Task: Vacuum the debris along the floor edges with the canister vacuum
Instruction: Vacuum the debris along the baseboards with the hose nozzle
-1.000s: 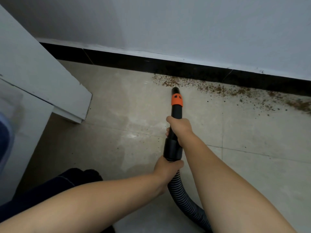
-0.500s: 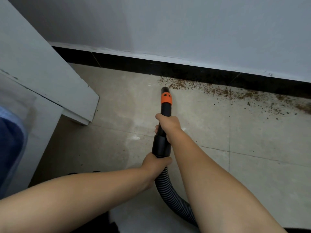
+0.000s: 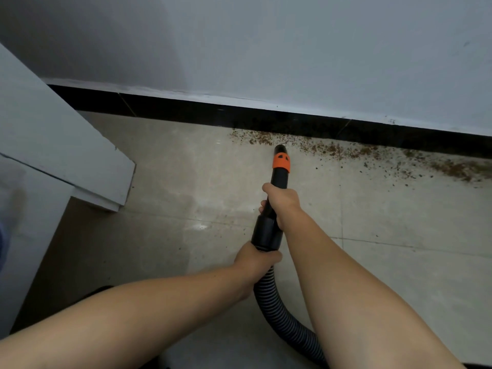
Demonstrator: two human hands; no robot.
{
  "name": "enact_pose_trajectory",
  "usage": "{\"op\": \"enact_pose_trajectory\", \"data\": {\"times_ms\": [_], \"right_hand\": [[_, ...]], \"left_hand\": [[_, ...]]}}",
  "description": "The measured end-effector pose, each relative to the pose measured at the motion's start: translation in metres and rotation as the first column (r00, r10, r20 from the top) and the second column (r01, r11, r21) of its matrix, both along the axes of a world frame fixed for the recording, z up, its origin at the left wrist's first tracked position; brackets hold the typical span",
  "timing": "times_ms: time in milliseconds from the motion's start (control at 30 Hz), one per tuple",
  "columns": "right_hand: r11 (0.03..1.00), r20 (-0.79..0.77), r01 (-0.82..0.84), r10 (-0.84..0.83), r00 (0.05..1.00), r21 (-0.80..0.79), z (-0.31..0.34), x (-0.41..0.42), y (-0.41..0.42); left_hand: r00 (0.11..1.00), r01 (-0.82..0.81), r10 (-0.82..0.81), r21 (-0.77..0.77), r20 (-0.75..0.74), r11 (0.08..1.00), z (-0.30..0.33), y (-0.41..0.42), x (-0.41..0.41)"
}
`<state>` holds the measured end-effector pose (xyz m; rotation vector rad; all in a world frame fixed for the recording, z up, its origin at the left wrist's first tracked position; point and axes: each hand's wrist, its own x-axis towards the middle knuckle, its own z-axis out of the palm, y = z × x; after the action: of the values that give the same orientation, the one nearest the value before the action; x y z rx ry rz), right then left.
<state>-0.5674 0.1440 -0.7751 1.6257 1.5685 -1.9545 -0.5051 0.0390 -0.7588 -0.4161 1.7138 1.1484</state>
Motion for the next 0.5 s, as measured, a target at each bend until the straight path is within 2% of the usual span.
{"op": "enact_pose_trajectory", "data": {"times_ms": [500], "right_hand": [[0.971, -0.040, -0.231, 0.229, 0.973, -0.063, 0.001, -0.026, -0.047]], "left_hand": [[0.985, -0.171, 0.172, -0.046, 0.029, 0.984, -0.002, -0.032, -0.009]]}}
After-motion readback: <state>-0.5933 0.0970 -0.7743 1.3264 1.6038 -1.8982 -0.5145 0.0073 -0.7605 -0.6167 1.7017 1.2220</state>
